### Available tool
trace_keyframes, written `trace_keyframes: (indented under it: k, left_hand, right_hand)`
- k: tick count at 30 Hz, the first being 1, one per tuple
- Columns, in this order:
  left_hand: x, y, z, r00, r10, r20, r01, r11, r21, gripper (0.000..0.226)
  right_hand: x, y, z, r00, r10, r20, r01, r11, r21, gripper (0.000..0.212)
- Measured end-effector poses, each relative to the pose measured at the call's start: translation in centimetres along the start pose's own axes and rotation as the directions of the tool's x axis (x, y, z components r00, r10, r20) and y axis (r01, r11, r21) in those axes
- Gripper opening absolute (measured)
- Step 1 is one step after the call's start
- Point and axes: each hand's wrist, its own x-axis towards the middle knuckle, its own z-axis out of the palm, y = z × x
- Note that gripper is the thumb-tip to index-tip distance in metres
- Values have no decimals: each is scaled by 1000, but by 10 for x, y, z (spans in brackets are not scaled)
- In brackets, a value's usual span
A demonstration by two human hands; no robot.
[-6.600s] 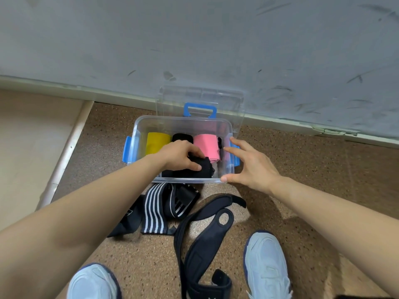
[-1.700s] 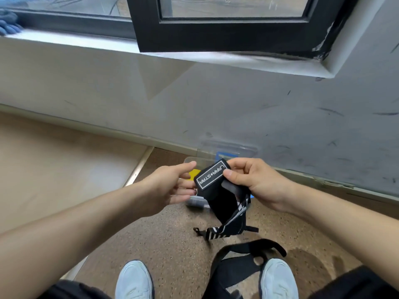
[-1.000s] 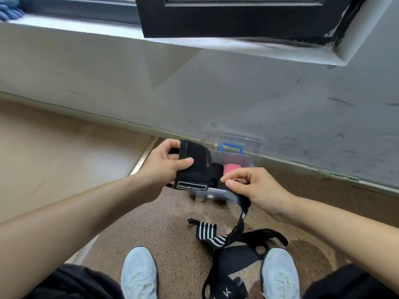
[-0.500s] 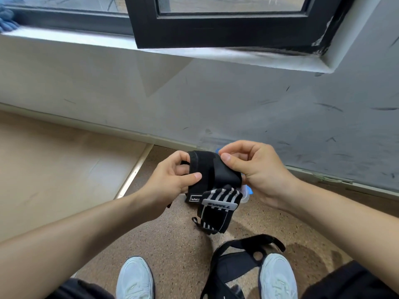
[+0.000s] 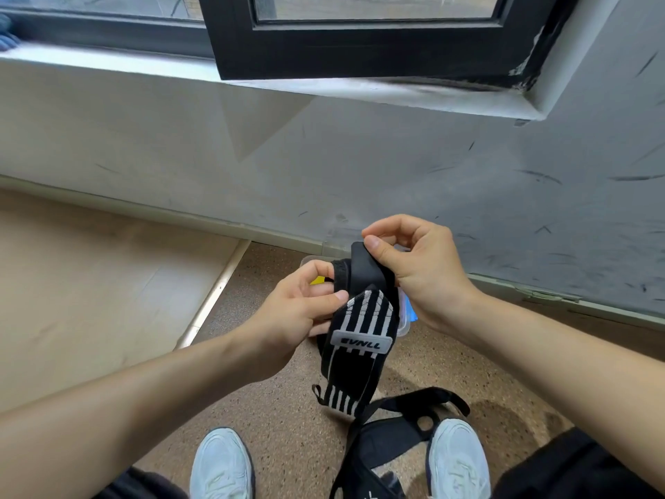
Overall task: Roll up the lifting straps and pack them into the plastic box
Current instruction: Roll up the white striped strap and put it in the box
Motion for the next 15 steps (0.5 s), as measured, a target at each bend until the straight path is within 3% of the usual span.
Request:
trace_keyframes:
  k: [8,15]
  left_hand:
    - [-6,4,3,999,35,18,-35,999,-29,12]
    - [-6,8,7,999,31,-35,-33,999,-41,16]
  right_hand:
    - [1,3,-3,988,-156,-6,153,972,-178,17]
    - [3,8,-2,982,-191,-12,176,924,-338,15]
